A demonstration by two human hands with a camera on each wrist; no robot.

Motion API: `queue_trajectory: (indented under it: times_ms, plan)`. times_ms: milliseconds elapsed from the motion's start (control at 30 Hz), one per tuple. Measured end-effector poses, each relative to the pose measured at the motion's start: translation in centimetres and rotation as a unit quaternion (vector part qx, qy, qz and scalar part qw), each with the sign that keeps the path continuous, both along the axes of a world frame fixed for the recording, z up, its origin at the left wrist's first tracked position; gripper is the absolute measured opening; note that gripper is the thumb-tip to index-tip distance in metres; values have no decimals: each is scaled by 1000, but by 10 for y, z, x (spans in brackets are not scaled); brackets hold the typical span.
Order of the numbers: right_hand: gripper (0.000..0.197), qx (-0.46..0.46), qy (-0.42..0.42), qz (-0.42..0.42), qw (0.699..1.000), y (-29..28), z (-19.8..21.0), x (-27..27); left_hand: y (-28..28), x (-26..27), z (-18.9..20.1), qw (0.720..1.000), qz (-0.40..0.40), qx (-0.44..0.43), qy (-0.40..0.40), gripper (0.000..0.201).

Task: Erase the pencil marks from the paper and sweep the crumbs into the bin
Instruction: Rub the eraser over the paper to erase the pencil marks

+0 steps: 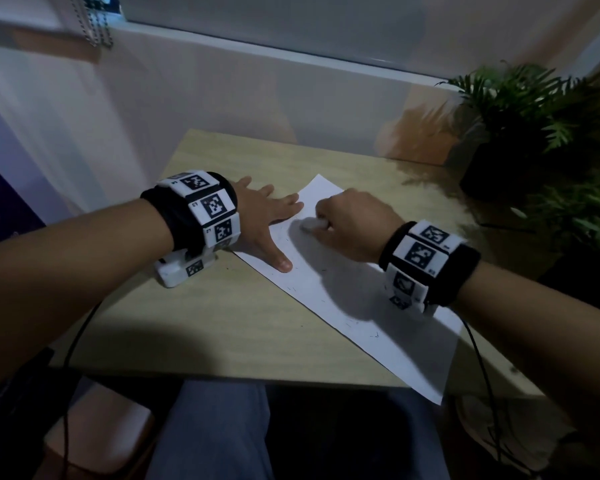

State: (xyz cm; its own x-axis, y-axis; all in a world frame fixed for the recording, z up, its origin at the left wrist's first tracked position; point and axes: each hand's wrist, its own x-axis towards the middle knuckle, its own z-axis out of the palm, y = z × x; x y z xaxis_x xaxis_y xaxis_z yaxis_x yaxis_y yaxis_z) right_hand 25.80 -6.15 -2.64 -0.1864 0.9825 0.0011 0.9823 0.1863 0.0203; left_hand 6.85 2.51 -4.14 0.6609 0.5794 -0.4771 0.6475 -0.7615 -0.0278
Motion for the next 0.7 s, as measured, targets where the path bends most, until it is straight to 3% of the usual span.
queue_trajectory:
  times_ms: [100, 200, 267, 333, 433, 567, 633, 700]
  plan:
    - [41, -68, 61, 56, 994, -1, 7, 2, 0, 1, -1, 1000, 2, 7, -1, 141]
    - [47, -56, 72, -24, 996, 19, 13, 24, -1, 1, -1, 1000, 0, 16, -1, 134]
    - [48, -12, 23, -52, 998, 17, 8, 18, -1, 0, 0, 1000, 0, 16, 1, 136]
    - [41, 7, -6, -20, 1000, 3, 0, -1, 0, 1, -1, 1000, 2, 7, -4, 140]
    - [41, -43, 53, 42, 997, -5, 3, -14, 1, 1, -3, 1000, 3, -5, -17, 144]
    - [58, -24, 52, -43, 997, 21, 10, 5, 1, 2, -2, 1000, 2, 9, -8, 139]
    - [51, 1, 2, -54, 999, 15, 6, -1, 0, 2, -2, 1000, 2, 10, -7, 138]
    - [40, 6, 4, -8, 1000, 1, 2, -15, -1, 1, -2, 1000, 6, 10, -17, 134]
